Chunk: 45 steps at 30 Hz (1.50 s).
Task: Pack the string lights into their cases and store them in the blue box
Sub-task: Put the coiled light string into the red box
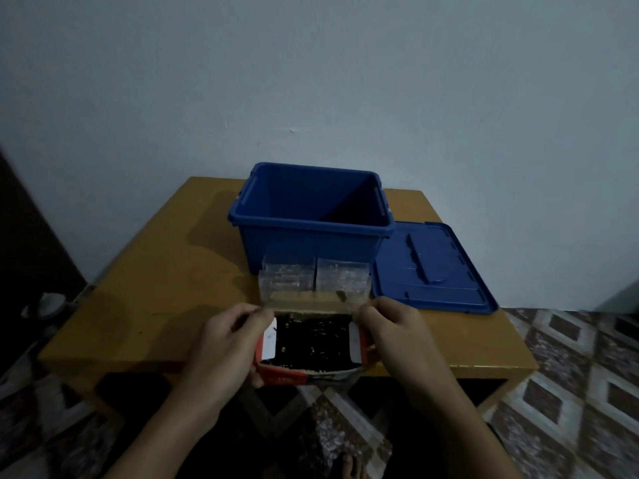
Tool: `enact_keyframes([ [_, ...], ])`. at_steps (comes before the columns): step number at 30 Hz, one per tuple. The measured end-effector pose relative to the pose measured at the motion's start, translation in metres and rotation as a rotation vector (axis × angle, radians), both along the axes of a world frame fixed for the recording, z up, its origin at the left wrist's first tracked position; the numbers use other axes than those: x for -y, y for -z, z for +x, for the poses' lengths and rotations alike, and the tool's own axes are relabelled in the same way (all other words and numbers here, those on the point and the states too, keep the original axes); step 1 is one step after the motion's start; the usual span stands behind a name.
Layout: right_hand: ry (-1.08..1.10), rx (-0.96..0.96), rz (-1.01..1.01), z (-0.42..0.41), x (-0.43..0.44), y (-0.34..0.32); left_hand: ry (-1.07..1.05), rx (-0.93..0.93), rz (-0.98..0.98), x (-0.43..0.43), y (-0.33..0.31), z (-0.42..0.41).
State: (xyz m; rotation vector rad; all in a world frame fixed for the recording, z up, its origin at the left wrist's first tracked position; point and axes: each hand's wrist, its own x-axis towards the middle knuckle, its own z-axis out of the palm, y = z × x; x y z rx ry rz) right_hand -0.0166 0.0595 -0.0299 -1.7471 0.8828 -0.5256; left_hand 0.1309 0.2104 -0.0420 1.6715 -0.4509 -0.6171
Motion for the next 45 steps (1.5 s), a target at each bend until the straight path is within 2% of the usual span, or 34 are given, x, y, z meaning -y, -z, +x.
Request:
enact_keyframes([
  [4, -0.007, 0.025, -0.018, -0.002, -0.005, 0.001, -0.004, 0.054, -0.028, 0.0, -0.001, -0.005],
  [8, -0.002, 0.144, 0.031, -0.002, -0.003, 0.001, -0.013, 0.103, -0.077, 0.004, 0.0, -0.004],
  [12, 0.026, 0.216, -0.032, 0.005, -0.001, 0.002, -0.021, 0.0, -0.147, 0.013, -0.006, 0.0],
  [15, 0.031, 0.264, 0.029, 0.007, 0.001, 0.003, -0.028, -0.07, -0.24, 0.018, -0.008, 0.003],
  [18, -0.023, 0.282, 0.127, 0.002, 0.001, 0.001, 0.036, -0.058, -0.326, 0.015, -0.005, 0.004],
  [21, -0.086, 0.313, 0.188, -0.005, 0.001, 0.007, 0.11, 0.0, -0.29, 0.007, -0.001, 0.002],
  [25, -0.158, 0.289, 0.124, -0.013, 0.003, 0.016, 0.192, 0.015, -0.289, 0.0, 0.006, 0.006],
  [32, -0.127, 0.359, 0.083, -0.009, 0.003, 0.018, 0.174, 0.159, -0.299, 0.004, 0.009, 0.011],
  [42, -0.066, 0.332, 0.129, -0.001, 0.003, 0.021, 0.115, 0.1, -0.298, 0.007, 0.011, 0.009],
  [45, -0.061, 0.288, 0.097, 0.004, 0.004, 0.018, 0.061, 0.134, -0.211, 0.013, 0.011, 0.011],
])
